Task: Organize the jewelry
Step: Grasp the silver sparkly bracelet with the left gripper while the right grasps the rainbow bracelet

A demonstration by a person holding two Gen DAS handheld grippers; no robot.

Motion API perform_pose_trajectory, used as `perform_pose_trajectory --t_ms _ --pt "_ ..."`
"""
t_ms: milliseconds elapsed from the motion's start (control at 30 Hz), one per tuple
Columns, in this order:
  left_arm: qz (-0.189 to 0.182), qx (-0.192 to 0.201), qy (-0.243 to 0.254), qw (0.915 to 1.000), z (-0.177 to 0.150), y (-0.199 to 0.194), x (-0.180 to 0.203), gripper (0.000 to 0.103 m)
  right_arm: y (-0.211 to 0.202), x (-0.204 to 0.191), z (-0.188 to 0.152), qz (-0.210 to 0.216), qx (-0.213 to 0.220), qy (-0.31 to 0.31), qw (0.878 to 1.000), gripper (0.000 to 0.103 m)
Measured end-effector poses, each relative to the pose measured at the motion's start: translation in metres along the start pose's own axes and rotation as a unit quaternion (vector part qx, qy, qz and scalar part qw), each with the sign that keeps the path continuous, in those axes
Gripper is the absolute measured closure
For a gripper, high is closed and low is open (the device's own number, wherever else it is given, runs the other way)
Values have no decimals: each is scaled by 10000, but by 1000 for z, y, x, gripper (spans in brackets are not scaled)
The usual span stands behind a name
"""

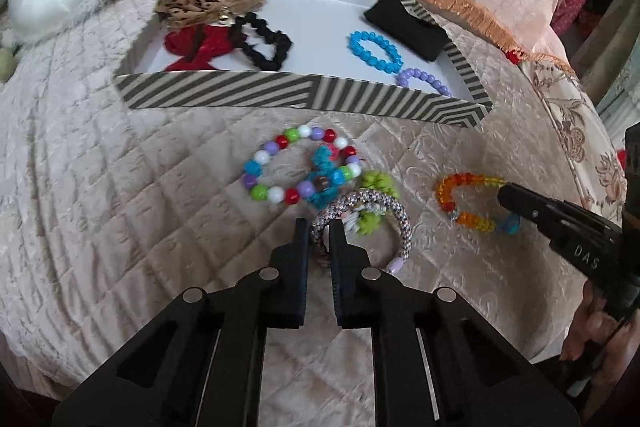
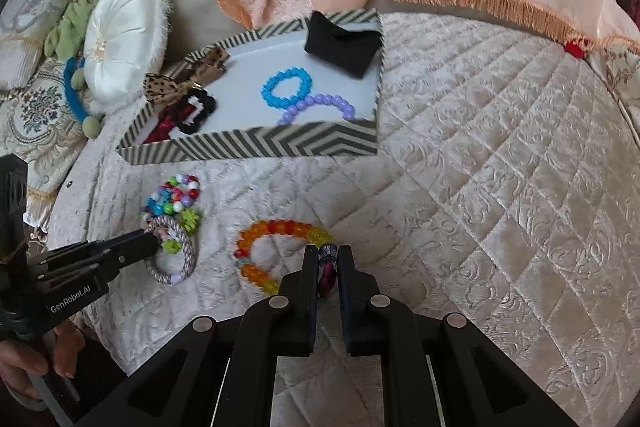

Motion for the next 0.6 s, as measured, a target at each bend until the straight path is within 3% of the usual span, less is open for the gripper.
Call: perform_pose_trajectory --t_ms 333,600 --pt "116 307 -31 9995 2 -46 -27 95 -29 -30 6 640 298 40 9975 94" --pt "276 523 58 9982 10 -70 -33 95 -49 -52 18 775 429 -133 9960 94"
Point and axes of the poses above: each gripper's, at about its wrist camera, not at the fingertips, and y roughly the way its jaws point, x to its right, z to its top, the point moved 9 cm from there along y, roughly the way its jaws point, and after that the axes turned 12 degrees about y, right-handed, at the moved point
